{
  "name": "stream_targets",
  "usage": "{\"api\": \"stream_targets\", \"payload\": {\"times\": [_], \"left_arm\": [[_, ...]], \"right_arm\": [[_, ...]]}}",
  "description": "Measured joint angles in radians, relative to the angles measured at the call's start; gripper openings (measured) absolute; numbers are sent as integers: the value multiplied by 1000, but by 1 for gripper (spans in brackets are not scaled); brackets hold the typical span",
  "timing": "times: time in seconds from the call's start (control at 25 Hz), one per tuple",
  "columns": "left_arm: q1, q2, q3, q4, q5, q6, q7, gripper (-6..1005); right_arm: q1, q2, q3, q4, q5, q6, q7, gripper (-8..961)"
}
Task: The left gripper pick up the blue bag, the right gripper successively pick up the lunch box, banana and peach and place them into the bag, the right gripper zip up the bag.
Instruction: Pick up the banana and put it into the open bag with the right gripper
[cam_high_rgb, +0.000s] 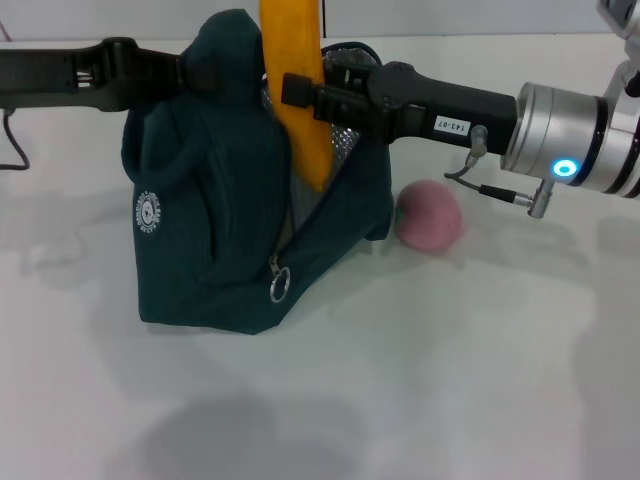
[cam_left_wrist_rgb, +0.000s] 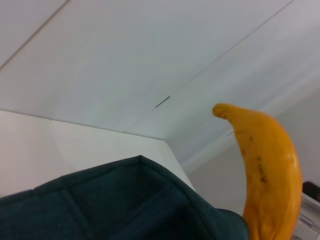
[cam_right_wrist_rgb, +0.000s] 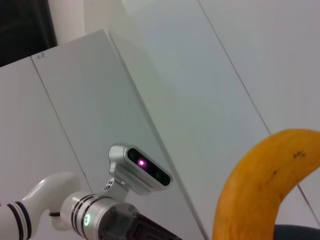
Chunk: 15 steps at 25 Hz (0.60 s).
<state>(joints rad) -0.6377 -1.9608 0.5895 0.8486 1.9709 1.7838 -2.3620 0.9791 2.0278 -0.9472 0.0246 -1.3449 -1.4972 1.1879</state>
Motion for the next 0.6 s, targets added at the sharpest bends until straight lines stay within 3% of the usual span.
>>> {"api": "stream_targets", "payload": {"times": [0.6], "left_arm": [[15,8,-5,-26,1,-12,11,39]], "right_arm": [[1,0,0,3,-25,7,-3,414]]}}
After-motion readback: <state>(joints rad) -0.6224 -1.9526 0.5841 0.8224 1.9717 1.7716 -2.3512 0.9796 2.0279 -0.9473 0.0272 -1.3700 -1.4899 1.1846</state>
